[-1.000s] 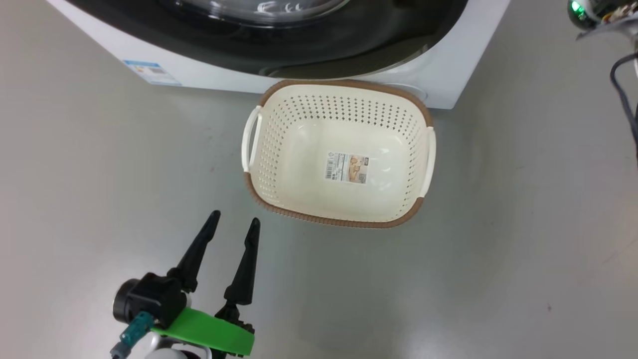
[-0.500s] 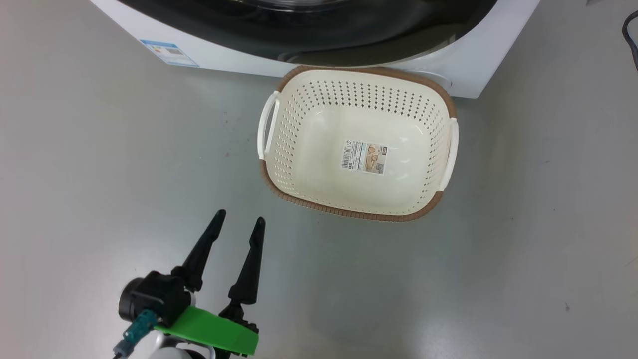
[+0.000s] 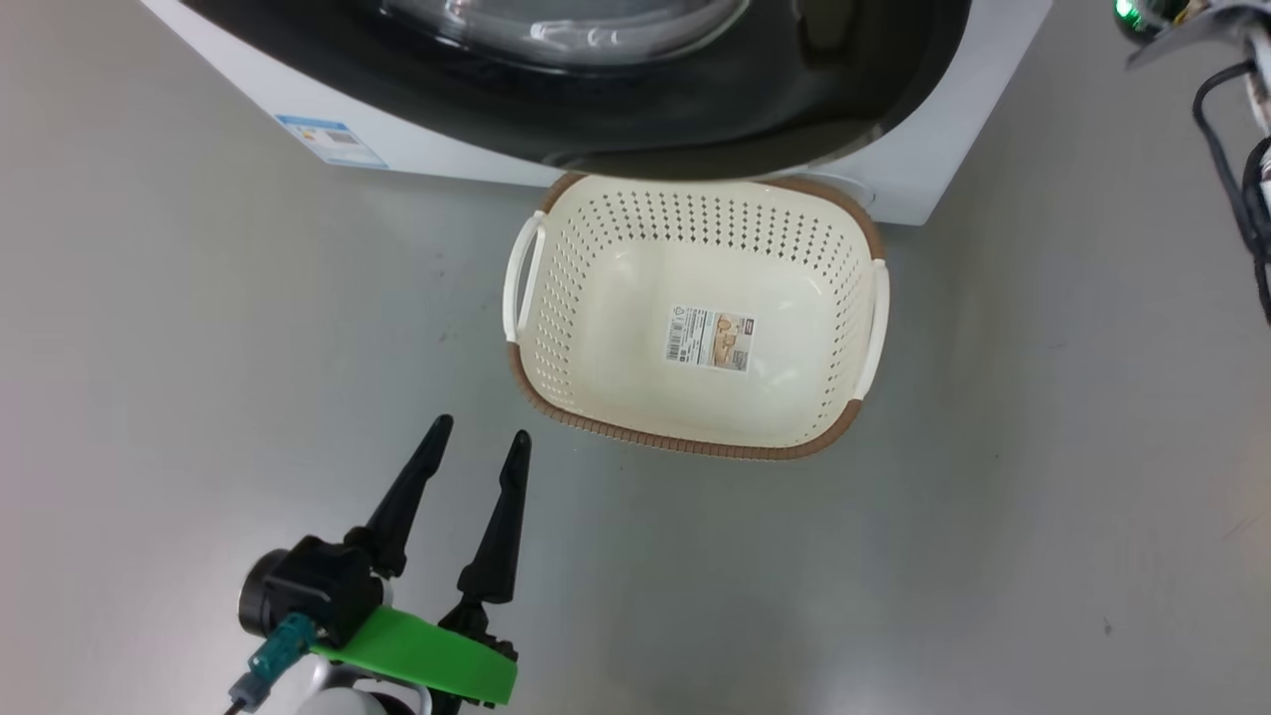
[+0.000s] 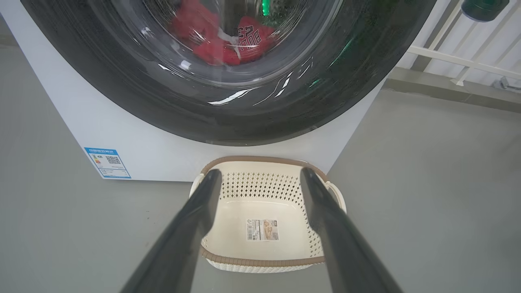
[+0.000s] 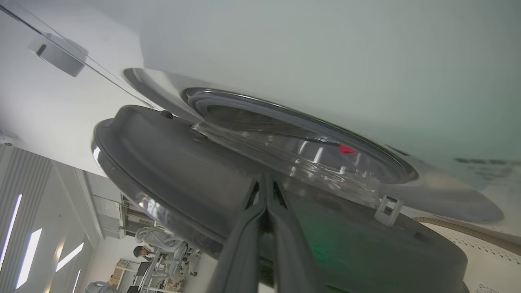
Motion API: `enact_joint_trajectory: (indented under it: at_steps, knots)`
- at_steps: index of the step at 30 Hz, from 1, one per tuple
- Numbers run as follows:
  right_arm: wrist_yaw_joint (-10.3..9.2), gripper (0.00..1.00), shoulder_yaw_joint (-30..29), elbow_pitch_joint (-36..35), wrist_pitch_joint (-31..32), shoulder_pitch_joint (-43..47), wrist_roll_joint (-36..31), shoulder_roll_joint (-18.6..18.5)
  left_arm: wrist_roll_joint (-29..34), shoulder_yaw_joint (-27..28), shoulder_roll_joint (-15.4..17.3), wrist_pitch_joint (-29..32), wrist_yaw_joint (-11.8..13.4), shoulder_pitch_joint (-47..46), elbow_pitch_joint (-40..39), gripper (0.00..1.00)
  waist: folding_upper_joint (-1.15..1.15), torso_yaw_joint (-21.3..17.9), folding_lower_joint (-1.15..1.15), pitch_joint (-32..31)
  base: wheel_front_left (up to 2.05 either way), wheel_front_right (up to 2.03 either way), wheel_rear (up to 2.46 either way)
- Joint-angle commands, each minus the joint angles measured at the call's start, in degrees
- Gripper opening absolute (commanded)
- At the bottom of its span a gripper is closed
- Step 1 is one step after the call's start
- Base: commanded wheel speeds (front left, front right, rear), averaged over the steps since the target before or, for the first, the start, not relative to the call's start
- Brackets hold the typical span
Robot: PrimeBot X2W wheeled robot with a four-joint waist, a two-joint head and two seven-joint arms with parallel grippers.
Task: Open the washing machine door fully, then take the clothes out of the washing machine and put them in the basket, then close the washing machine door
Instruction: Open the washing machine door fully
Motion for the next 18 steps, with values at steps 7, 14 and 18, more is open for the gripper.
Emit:
enact_joint_trajectory:
  at_steps: [7, 14, 18]
  knots:
    - [0.02, 0.0, 1.8, -2.9, 1.9, 6.3, -1.3, 2.4, 0.1, 1.3, 0.9, -0.7, -0.3, 1.3, -0.8, 1.0, 0.0, -0.2, 0.0, -2.8, 0.0, 0.0, 0.0]
    - [0.02, 0.0, 2.1, -5.1, 2.9, 10.7, -1.7, 2.8, 0.5, 1.5, 0.9, -0.7, -0.3, 2.8, -0.8, 1.0, 0.0, 0.3, 0.0, -6.1, 0.0, 0.0, 0.0]
    - [0.02, 0.0, 2.5, -6.0, 3.8, 12.9, -2.0, 3.3, 0.8, 1.6, 0.9, -0.7, -0.3, 3.5, -0.7, 1.0, 0.0, 0.5, 0.0, -7.5, 0.0, 0.0, 0.0]
